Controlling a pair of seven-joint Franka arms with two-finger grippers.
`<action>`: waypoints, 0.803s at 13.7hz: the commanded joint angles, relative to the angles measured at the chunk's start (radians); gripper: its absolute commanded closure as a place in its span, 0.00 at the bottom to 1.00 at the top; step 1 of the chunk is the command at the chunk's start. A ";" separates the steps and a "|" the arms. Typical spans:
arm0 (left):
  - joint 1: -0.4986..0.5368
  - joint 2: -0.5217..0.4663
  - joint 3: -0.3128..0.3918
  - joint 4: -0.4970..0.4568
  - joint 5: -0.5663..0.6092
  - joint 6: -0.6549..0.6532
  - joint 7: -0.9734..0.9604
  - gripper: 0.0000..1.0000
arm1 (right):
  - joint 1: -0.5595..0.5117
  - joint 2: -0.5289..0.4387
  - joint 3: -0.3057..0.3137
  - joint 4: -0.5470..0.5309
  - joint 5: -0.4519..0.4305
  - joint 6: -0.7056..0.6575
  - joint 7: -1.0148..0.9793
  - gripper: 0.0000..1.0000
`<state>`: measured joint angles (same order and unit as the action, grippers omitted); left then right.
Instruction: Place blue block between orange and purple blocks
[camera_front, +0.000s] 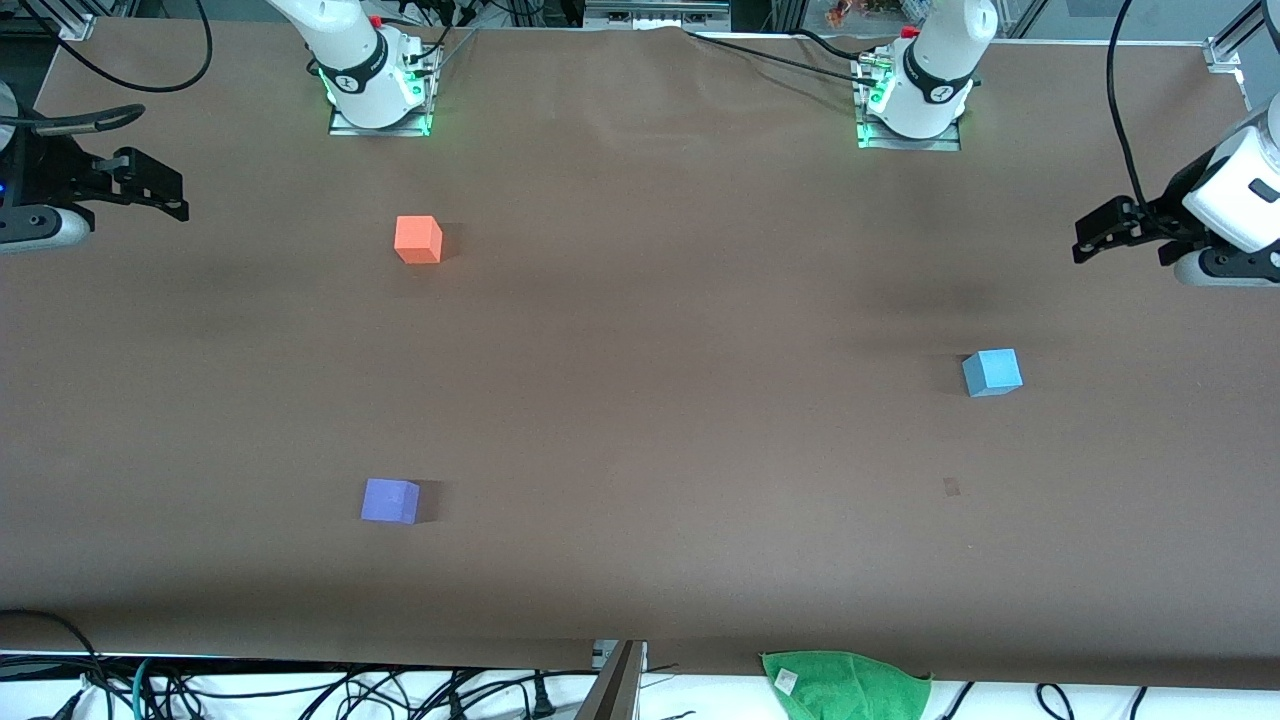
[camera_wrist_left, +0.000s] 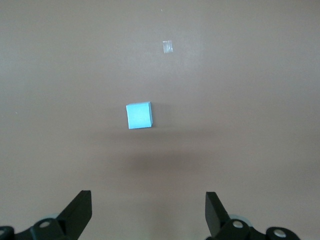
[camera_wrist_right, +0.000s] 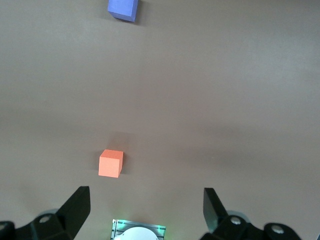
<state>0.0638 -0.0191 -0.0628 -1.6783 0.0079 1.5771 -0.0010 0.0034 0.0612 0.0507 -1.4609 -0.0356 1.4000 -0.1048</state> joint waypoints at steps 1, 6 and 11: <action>0.001 0.004 -0.015 0.032 0.011 -0.037 -0.001 0.00 | -0.008 -0.008 0.001 -0.009 0.008 0.000 -0.016 0.00; 0.001 0.007 -0.019 0.031 0.003 -0.034 -0.013 0.00 | -0.008 -0.006 0.001 -0.007 0.008 0.000 -0.016 0.00; -0.015 0.010 -0.019 0.032 0.000 -0.032 -0.008 0.00 | -0.008 -0.006 0.001 -0.007 0.008 0.000 -0.016 0.00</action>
<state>0.0594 -0.0179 -0.0814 -1.6678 0.0075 1.5634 -0.0041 0.0034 0.0612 0.0507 -1.4609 -0.0356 1.4001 -0.1048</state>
